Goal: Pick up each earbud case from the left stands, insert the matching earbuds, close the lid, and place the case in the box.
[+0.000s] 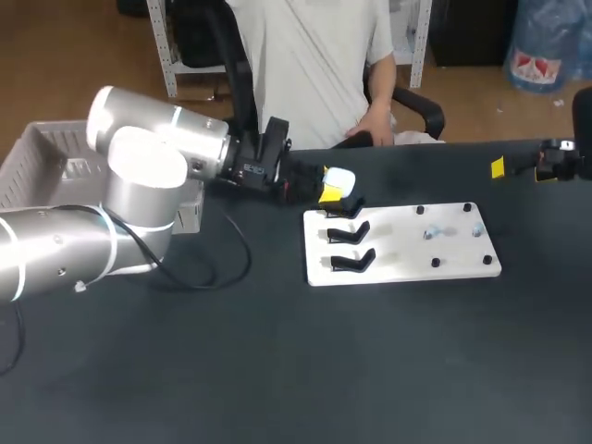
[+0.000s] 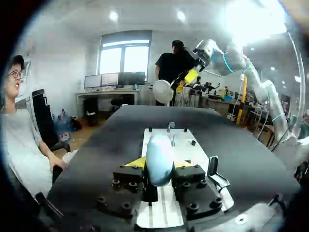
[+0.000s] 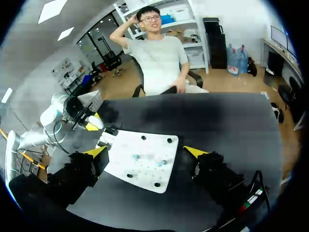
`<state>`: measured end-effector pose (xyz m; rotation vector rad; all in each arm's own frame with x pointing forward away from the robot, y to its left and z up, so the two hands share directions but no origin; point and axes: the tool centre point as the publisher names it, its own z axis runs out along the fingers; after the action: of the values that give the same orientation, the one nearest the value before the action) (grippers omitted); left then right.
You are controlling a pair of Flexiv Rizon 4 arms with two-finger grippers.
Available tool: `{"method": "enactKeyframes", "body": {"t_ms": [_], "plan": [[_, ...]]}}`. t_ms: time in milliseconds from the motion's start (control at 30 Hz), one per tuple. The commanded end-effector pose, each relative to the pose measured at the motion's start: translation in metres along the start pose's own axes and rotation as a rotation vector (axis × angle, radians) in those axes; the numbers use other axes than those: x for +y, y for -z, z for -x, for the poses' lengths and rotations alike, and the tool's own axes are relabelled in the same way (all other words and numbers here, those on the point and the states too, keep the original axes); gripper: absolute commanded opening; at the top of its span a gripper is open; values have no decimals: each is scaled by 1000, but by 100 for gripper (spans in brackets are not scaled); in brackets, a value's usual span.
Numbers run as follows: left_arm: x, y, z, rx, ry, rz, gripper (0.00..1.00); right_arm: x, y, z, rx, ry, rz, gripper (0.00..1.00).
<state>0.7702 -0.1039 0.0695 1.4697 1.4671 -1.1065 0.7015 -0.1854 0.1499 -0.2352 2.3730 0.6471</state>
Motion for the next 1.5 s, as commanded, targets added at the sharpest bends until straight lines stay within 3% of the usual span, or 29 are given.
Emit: {"method": "enactKeyframes", "body": {"t_ms": [33,233,500,933,1500], "plan": [[-42,12,11,-74,-12,99,0,-1,0,0,0,1,2,100],[-63,14,34,-175,-11,139,0,-1,0,0,0,1,2,100],[-80,17,47,-258,-91,194,0,-1,0,0,0,1,2,100],[-104,29,61,-270,-97,162,0,-1,0,0,0,1,2,100],[-104,29,61,-270,-97,162,0,-1,0,0,0,1,2,100]]}}
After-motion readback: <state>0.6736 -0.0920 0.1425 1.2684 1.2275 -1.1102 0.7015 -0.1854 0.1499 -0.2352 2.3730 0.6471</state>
